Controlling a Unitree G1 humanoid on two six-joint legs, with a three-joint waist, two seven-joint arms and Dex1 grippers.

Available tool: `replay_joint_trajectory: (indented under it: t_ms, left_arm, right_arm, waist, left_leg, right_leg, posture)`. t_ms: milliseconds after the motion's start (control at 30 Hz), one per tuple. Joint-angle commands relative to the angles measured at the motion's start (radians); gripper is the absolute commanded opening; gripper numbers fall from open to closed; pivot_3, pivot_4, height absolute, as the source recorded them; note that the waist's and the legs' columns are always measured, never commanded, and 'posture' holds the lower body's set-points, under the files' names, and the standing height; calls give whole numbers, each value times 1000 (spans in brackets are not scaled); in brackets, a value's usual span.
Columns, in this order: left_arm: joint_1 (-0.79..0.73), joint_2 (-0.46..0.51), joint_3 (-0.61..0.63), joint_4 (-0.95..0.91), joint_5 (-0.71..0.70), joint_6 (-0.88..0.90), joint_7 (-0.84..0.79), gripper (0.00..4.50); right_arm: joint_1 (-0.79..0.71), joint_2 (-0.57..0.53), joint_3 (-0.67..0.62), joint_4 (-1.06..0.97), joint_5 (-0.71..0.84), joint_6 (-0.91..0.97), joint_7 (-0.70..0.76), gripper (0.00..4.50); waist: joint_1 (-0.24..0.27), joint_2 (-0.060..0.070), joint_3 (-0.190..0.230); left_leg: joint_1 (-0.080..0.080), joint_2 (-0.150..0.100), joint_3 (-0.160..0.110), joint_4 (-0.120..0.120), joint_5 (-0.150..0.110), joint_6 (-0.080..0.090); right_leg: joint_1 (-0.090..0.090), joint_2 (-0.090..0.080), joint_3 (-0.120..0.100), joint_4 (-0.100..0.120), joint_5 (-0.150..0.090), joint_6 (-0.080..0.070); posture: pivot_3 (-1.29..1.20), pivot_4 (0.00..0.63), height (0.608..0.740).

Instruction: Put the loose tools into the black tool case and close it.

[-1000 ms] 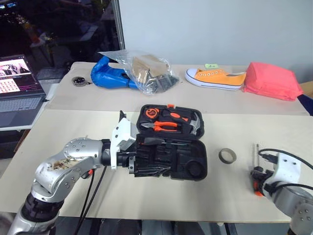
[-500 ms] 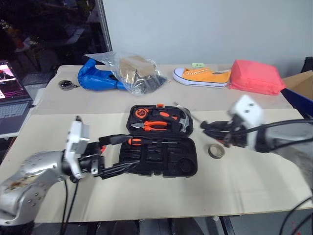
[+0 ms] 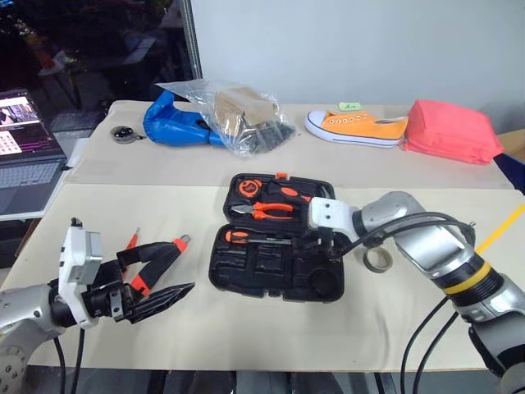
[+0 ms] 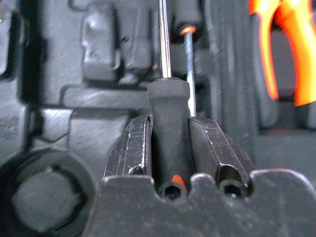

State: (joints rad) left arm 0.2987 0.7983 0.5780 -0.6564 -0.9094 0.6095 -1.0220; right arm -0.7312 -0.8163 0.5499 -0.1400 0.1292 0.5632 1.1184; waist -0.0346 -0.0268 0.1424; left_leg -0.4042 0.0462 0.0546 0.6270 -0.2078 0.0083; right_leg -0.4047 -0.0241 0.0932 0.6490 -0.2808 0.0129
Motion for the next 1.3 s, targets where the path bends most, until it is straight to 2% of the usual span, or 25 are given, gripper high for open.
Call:
replay_joint_trajectory:
  t_ms: [33,267,600,667,733,767,967,1067,1200,1233,1300]
  left_arm:
    - [2,3,22,-33,-19,-26,5,4500]
    - [-4,15,-4,-29,4,-41,-21,4500]
    - [-15,53,-20,7,31,-71,-88,4500]
    - [-19,54,-23,11,33,-72,-91,4500]
    - [-20,54,-23,16,35,-74,-96,4500]
    - [-20,54,-23,18,36,-74,-98,4500]
    - [-34,51,-41,31,45,-80,-106,4500]
    - [-51,51,-53,46,48,-88,-105,4500]
    - [-53,42,-54,54,54,-92,-97,4500]
    - [-45,39,-53,52,56,-94,-95,4500]
    - [-34,34,-49,49,57,-94,-93,4500]
  right_arm:
    - [23,7,-25,-44,-12,53,7,855]
    - [39,55,-17,-8,-54,87,-22,853]
    - [23,84,27,91,-130,4,57,843]
    - [23,81,12,93,-132,-18,71,1846]
    - [27,77,-34,75,-123,-56,59,2377]
    - [29,77,-51,71,-118,-69,56,2377]
    - [72,122,-295,-12,134,-66,104,2377]
    - [128,175,-390,-50,219,-29,43,1611]
    - [257,257,-425,-101,154,-85,-151,257]
    - [296,275,-413,-115,123,-116,-193,41]
    - [346,308,-398,-130,72,-152,-269,41]
  waist:
    - [-3,0,0]
    - [-8,0,-2]
    - [-6,1,-2]
    - [-6,0,-3]
    - [-6,0,-3]
    - [-6,0,-3]
    - [-10,0,-2]
    - [-10,0,-2]
    - [-8,0,-3]
    - [-8,0,-3]
    - [-8,0,-3]
  left_leg:
    - [0,0,0,0,0,0]
    - [2,1,0,1,0,0]
    - [3,1,1,1,0,0]
    - [5,1,1,1,0,0]
    - [6,1,1,1,0,0]
    - [5,1,1,1,0,0]
    - [3,1,1,1,0,0]
    - [3,2,0,0,0,0]
    - [3,2,0,1,0,0]
    - [3,2,0,1,0,0]
    - [2,1,1,1,0,0]
  right_leg:
    - [0,0,0,0,0,0]
    - [2,2,0,0,0,-1]
    - [3,2,-1,0,0,-1]
    - [4,2,-1,0,0,-1]
    - [5,2,-1,0,0,-1]
    - [5,2,-1,0,0,-1]
    - [2,3,0,1,0,-1]
    - [3,4,0,1,1,-1]
    - [3,4,0,2,1,-1]
    - [3,3,0,2,1,-1]
    - [2,3,1,3,0,-1]
  posture:
    - [0,150,740]
    - [0,150,740]
    - [0,150,740]
    - [0,150,740]
    - [0,150,740]
    - [0,150,740]
    - [0,150,740]
    - [0,150,740]
    - [0,150,740]
    - [0,150,740]
    - [0,150,740]
